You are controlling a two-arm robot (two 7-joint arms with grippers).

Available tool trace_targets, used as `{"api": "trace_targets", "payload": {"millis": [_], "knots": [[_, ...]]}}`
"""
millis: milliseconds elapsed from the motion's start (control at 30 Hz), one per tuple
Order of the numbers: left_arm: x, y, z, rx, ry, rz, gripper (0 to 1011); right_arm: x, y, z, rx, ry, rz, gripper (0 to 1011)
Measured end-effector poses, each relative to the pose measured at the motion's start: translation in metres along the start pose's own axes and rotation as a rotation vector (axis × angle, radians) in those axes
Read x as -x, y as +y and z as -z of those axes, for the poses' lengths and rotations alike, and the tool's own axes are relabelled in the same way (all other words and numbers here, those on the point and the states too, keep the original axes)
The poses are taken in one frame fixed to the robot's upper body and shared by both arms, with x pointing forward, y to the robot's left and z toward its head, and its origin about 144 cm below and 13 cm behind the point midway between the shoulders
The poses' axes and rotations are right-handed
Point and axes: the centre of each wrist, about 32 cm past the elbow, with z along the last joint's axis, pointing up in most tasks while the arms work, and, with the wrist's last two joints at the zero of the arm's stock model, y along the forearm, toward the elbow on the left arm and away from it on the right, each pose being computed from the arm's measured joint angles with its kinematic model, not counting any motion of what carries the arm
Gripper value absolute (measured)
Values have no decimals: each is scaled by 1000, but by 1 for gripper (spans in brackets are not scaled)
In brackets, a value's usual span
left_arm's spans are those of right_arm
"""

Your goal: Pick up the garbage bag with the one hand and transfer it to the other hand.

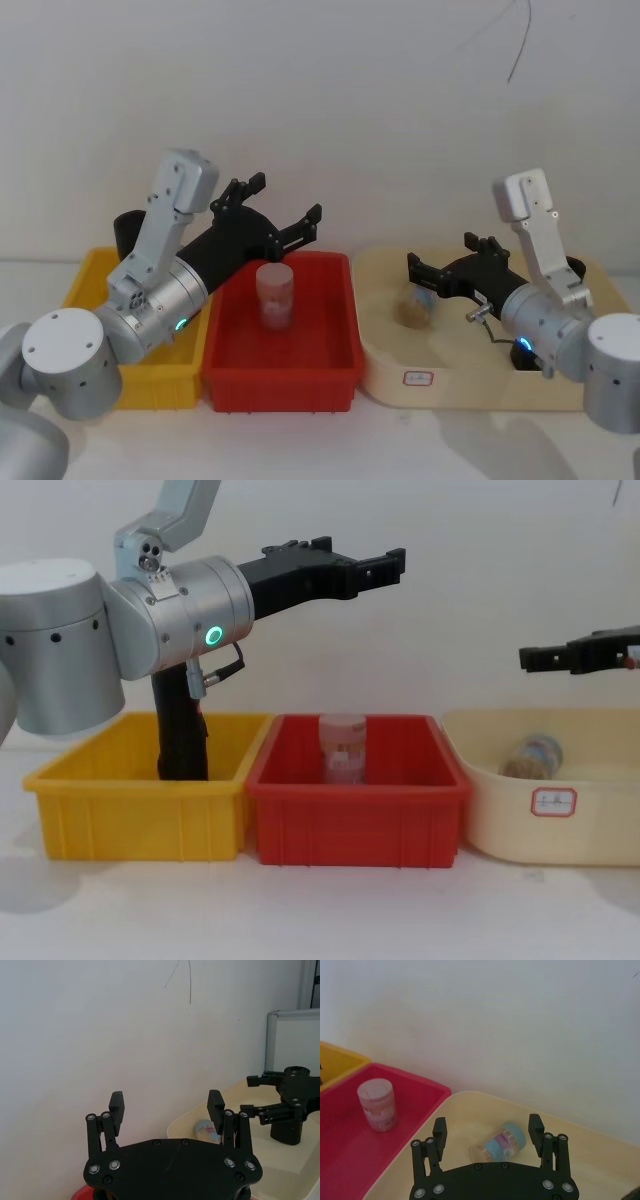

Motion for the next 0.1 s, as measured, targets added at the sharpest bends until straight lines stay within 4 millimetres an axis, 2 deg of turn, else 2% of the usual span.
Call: {"api": "trace_targets", "payload": {"millis": [100], "knots": [[0, 0, 0, 0, 0, 0, 1001, 4, -5, 1, -18, 6, 6, 1001]]}}
